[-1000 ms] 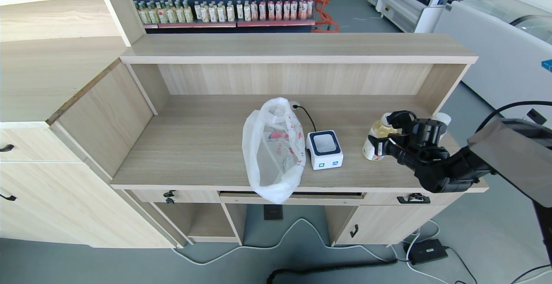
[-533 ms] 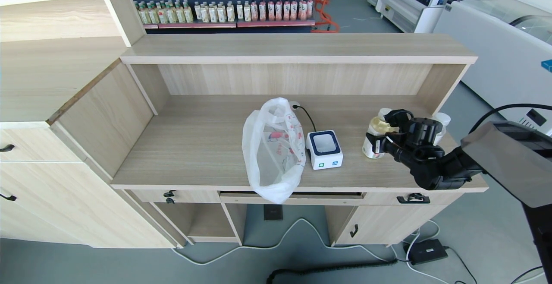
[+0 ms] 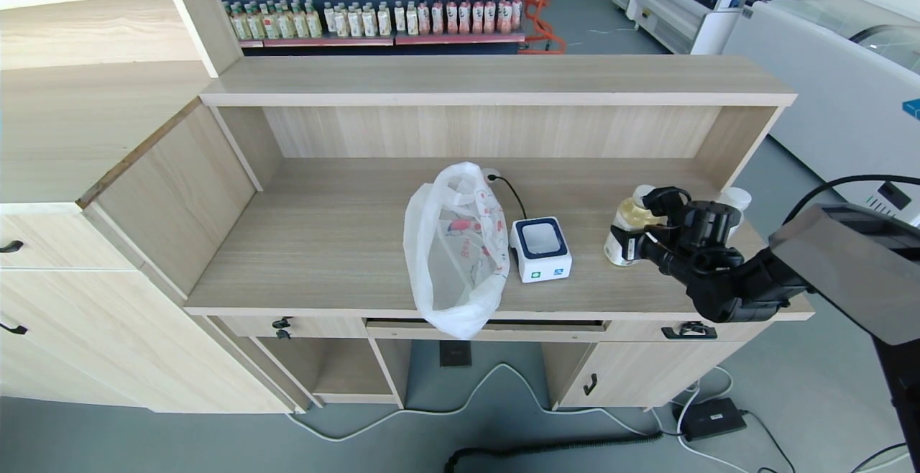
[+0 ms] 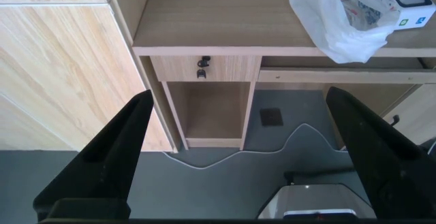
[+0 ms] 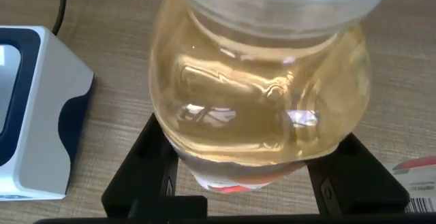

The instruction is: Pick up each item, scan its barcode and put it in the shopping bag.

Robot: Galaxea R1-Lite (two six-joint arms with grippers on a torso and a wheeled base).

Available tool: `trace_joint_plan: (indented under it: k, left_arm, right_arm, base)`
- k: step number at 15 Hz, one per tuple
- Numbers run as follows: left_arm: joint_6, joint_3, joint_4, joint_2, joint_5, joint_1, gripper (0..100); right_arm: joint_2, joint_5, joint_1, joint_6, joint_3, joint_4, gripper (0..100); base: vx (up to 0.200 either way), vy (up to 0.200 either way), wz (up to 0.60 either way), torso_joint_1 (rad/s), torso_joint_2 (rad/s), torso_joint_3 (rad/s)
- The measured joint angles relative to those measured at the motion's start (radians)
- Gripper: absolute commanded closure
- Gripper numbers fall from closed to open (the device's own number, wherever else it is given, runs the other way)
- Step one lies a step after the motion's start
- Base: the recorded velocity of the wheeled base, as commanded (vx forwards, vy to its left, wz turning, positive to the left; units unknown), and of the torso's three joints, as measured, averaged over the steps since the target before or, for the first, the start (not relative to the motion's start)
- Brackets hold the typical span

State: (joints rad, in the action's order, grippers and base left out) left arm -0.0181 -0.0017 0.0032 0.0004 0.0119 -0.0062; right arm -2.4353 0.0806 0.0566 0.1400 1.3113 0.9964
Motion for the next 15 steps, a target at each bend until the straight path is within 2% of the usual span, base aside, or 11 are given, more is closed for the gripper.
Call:
trace_joint_plan:
  k: [10, 13, 15]
  left_arm:
    - [0.000, 0.000, 0.000, 0.000, 0.000, 0.000, 0]
    - [0.000, 0.000, 0.000, 0.000, 0.000, 0.000, 0]
    - [0.000, 0.000, 0.000, 0.000, 0.000, 0.000, 0]
  right_arm:
    - [0.190, 0.111, 0.003, -0.084, -0.154, 0.002, 100]
    - [0.278, 0.241, 0.012, -0.187, -0.166, -0.058, 100]
    - [0.391, 0.412, 0.022, -0.290, -0.176, -0.150, 100]
  base:
    - [0.000, 0.000, 0.00, 0.000, 0.00, 0.000]
    - [0.000, 0.000, 0.00, 0.000, 0.00, 0.000]
    - [0.000, 0.000, 0.00, 0.000, 0.00, 0.000]
